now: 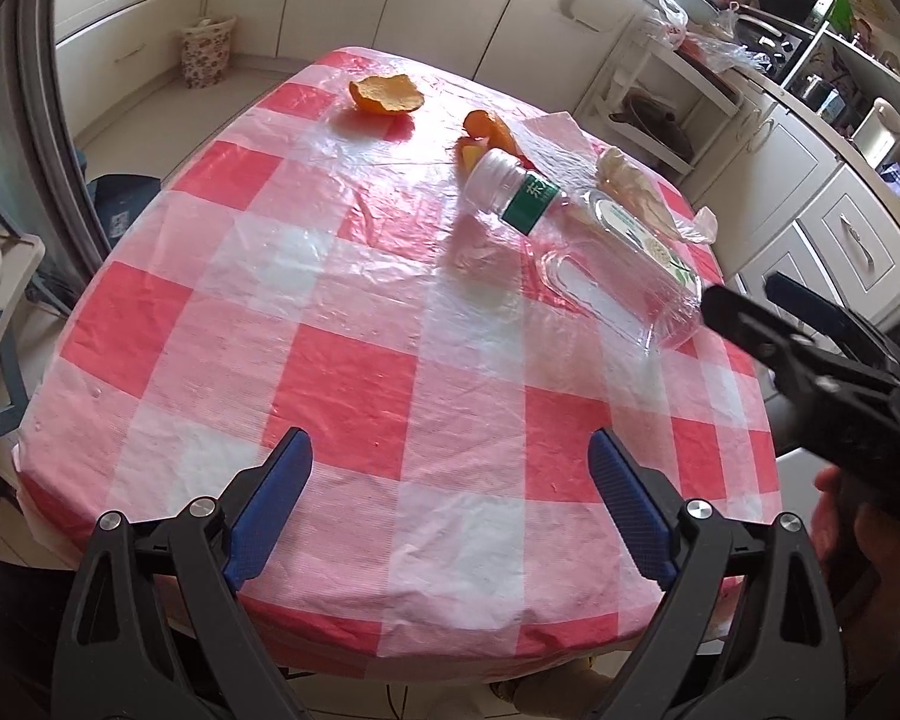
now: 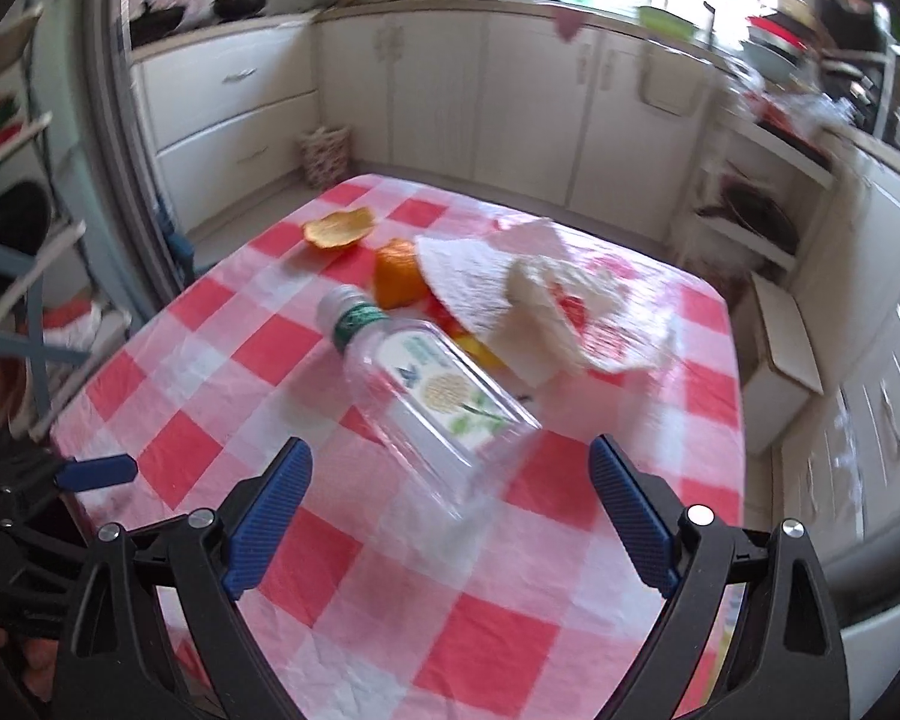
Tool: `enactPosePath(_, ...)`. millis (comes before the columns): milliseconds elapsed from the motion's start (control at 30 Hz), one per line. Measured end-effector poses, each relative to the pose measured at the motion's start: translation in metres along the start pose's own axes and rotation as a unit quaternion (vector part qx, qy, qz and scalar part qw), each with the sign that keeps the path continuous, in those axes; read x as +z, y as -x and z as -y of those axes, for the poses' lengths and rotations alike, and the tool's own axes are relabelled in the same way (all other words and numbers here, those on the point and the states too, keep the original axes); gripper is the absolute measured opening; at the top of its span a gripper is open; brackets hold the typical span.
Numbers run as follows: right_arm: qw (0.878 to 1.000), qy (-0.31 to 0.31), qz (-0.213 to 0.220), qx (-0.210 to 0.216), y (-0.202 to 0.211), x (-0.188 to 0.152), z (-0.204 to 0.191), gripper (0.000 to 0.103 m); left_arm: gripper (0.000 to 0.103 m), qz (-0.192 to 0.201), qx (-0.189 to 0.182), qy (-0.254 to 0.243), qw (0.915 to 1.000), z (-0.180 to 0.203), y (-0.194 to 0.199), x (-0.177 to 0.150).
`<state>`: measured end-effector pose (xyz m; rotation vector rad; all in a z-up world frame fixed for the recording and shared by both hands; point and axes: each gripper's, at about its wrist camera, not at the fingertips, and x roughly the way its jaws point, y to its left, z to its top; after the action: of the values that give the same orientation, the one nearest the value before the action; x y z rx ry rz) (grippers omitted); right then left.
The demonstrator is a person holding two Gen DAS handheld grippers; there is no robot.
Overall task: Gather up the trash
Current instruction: 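Close the right tool on the clear bottle while the left tool grasps the small orange peel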
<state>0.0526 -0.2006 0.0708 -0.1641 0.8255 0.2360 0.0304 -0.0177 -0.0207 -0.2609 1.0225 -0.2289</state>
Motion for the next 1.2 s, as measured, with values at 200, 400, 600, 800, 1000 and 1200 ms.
enactPosePath(200, 0.999, 0.047, -0.023, 0.002, -0.039, 0.015, -0.019, 0.090, 0.089, -0.003, 0.004, 0.006, 1.0000, -0.008, -0.003, 0.006)
enactPosePath(400, 0.997, 0.065, -0.045, 0.004, -0.068, 0.023, -0.017, 0.090, 0.089, 0.019, 0.028, -0.001, 0.9994, -0.017, 0.000, 0.045)
enactPosePath(600, 0.997, 0.026, -0.062, 0.045, -0.072, 0.017, 0.003, 0.074, 0.089, 0.060, 0.018, 0.054, 0.9966, -0.039, -0.020, 0.124)
enactPosePath(800, 0.995, 0.012, -0.073, 0.063, -0.053, 0.004, 0.015, 0.060, 0.089, 0.076, 0.027, 0.073, 0.9941, -0.037, -0.061, 0.171)
enactPosePath(1000, 0.995, 0.001, -0.083, 0.060, -0.039, -0.013, 0.029, 0.060, 0.089, 0.082, 0.051, 0.088, 0.9914, -0.037, -0.099, 0.199)
enactPosePath(1200, 0.994, -0.006, -0.083, 0.065, -0.029, -0.026, 0.039, 0.060, 0.062, 0.080, 0.066, 0.079, 0.9915, -0.038, -0.131, 0.213)
